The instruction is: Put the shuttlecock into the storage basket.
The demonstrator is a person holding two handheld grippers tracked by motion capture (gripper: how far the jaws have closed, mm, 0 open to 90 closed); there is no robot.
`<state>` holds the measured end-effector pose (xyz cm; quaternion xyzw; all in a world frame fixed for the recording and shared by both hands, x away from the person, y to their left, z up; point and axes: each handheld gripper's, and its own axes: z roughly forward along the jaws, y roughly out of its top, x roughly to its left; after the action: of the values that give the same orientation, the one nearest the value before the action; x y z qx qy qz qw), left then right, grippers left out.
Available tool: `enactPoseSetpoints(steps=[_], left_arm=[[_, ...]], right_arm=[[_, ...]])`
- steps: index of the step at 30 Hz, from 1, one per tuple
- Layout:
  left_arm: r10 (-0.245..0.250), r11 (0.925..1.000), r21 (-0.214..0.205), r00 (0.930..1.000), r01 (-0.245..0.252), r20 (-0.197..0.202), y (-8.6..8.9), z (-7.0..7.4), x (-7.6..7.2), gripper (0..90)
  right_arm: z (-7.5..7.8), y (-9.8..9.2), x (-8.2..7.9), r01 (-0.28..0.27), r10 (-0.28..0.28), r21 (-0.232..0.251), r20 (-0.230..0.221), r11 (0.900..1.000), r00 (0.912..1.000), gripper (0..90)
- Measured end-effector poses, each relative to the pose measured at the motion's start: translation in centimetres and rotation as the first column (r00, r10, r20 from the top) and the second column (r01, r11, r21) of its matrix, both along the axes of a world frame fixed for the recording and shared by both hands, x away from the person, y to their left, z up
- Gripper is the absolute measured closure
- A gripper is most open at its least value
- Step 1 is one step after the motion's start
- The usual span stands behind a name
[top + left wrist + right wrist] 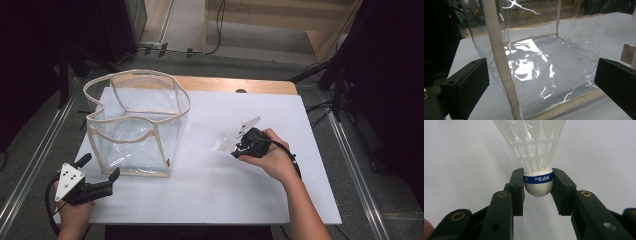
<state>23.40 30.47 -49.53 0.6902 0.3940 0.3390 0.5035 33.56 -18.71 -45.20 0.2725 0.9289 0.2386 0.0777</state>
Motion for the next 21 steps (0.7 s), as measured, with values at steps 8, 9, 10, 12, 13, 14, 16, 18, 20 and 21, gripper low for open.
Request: enactPoseSetpoints(steps=[8,9,10,12,13,14,16,18,20,21], left_arm=[[-0.001,1.0000,-0.002,1.0000,0.001,-0.001,0.0,0.0,0.0,0.3],[-0.001,1.0000,-0.002,1.0000,0.001,0.000,0.0,0.0,0.0,0.3],[-0.001,1.0000,-0.002,1.0000,0.001,0.000,0.0,0.0,0.0,0.3],[-0.001,1.0000,-0.003,1.0000,0.001,-0.001,0.0,0.0,0.0,0.3],[-0.001,1.0000,-0.001,1.0000,0.001,0.000,0.0,0.0,0.0,0.3],[-0.001,1.0000,-0.001,1.0000,0.001,-0.001,0.0,0.0,0.0,0.3],[-0.001,1.0000,-0.002,1.0000,0.001,-0.001,0.0,0.0,0.0,0.3],[-0.001,1.0000,-0.002,1.0000,0.001,0.000,0.0,0.0,0.0,0.3],[-0.002,1.0000,0.000,1.0000,0.002,0.000,0.0,0.0,0.0,0.3],[-0.002,1.0000,0.001,1.0000,0.002,0.000,0.0,0.0,0.0,0.3]], right_arm=[[0.2,0.6,0.2,0.008,-0.009,0.022,0.041,0.9997,0.9991,62.5],[0.2,0.7,0.3,0.012,-0.013,0.028,0.042,0.9995,0.9990,62.5],[0.3,0.8,0.3,0.012,-0.014,0.036,0.045,0.9993,0.9989,62.5],[0.4,1.0,0.3,0.010,-0.013,0.048,0.055,0.9988,0.9984,62.5],[0.4,1.1,0.3,0.015,-0.018,0.053,0.055,0.9985,0.9983,62.5],[0.4,1.1,0.4,0.016,-0.020,0.064,0.055,0.9978,0.9983,62.5],[0.5,1.2,0.4,0.024,-0.028,0.079,0.057,0.9966,0.9980,62.5],[0.6,1.3,0.5,0.027,-0.032,0.107,0.054,0.9939,0.9980,62.5],[0.7,1.4,0.5,0.020,-0.028,0.124,0.062,0.9921,0.9977,62.5],[0.7,1.5,0.5,0.018,-0.027,0.131,0.063,0.9912,0.9977,62.5]])
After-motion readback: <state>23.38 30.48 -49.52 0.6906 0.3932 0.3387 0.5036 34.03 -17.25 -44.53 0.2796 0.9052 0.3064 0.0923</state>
